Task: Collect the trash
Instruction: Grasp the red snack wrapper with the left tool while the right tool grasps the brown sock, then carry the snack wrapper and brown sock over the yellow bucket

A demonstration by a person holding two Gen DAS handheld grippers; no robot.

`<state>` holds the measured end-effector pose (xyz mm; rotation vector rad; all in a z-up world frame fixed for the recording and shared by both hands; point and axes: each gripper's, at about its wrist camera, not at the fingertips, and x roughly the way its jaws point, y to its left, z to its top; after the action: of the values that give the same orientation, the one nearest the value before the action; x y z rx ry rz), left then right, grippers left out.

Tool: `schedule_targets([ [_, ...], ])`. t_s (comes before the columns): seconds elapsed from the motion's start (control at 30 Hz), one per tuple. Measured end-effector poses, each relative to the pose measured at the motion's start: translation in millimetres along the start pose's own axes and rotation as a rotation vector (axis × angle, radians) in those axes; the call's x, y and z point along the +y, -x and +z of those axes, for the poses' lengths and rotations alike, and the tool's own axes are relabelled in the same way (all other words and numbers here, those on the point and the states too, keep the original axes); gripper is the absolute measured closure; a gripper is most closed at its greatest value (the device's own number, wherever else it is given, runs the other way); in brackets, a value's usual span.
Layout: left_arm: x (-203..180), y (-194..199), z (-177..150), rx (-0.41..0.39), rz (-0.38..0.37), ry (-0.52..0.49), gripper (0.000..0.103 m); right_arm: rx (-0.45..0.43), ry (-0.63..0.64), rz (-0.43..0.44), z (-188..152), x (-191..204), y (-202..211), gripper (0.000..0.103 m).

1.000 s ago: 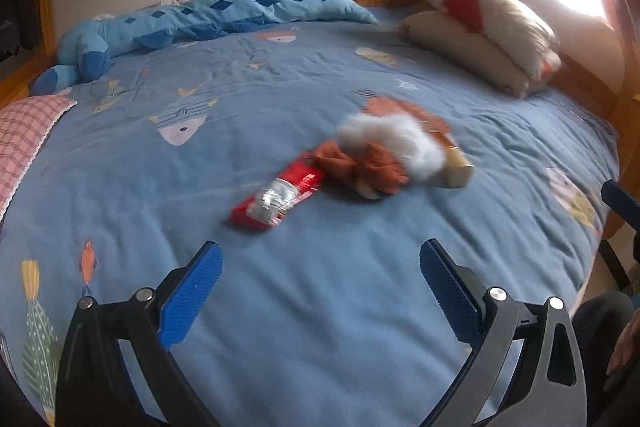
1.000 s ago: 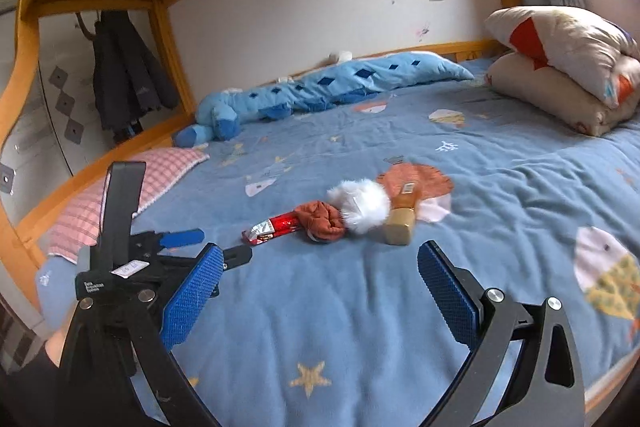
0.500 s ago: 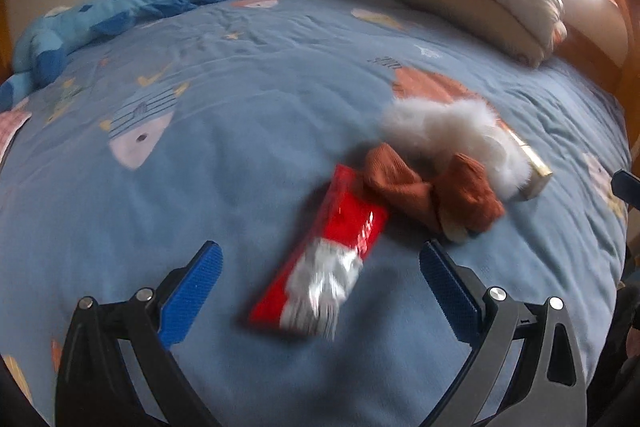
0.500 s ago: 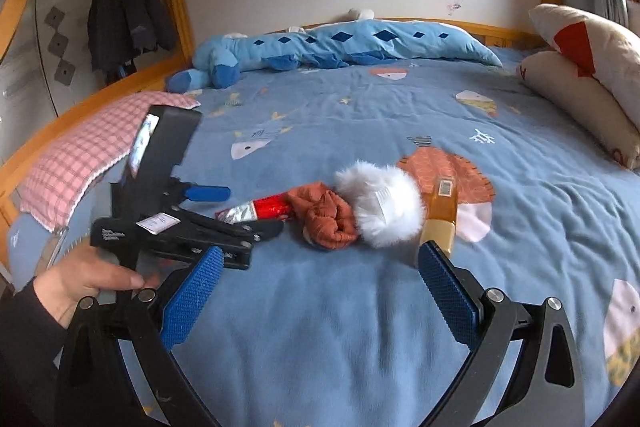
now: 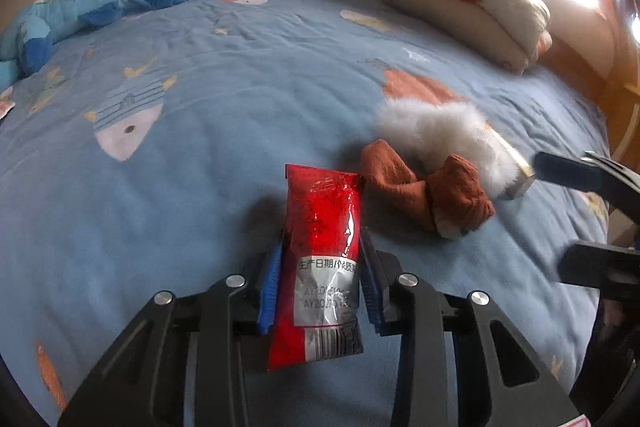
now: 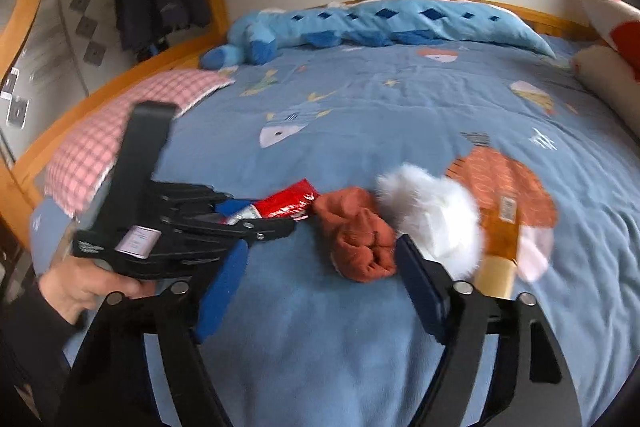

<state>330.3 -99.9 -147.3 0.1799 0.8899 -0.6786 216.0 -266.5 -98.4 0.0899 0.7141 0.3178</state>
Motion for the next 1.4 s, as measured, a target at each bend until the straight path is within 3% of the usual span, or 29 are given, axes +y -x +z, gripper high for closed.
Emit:
schedule_targets([
  [0.33,12.5,49.5,-12.5,-0.082,-0.046,0.077,0.068,0.101,0.103,-0.044,17.9,0.2,-49.8,0.038],
  [0.43,10.9,54.4,-13.0,-0.089,-0.054,0.077,0.068,0.143,0.115,-0.083,16.2,-5.0,-67.9,0.046],
  [0.57,5.5,56.4,-14.1,-0.089,-0.051,0.063,0.068,0.167,0.107,-0.123,14.9,-12.2,-76.7,0.073],
  [0.63,2.9,57.7,-15.0,-0.09,-0.057,0.069,0.068,0.157,0.095,-0.111,14.3,-14.3,-73.9,0.074],
  [0.7,-1.1,60.1,-16.1,-0.09,-0.063,0.076,0.068,0.138,0.093,-0.108,12.9,-14.3,-66.9,0.079],
  [0.97,-34.1,87.3,-25.5,-0.113,-0.073,0.048,0.068,0.004,0.136,-0.039,8.4,13.1,7.0,0.079],
  [1.13,-69.0,106.8,-36.5,-0.116,-0.111,0.009,0.068,-0.018,0.065,-0.038,-10.3,8.2,54.5,0.079],
  [1.4,-139.0,131.4,-53.0,-0.124,-0.199,-0.076,0.068,-0.053,-0.045,-0.107,-58.5,-14.1,142.1,0.079],
])
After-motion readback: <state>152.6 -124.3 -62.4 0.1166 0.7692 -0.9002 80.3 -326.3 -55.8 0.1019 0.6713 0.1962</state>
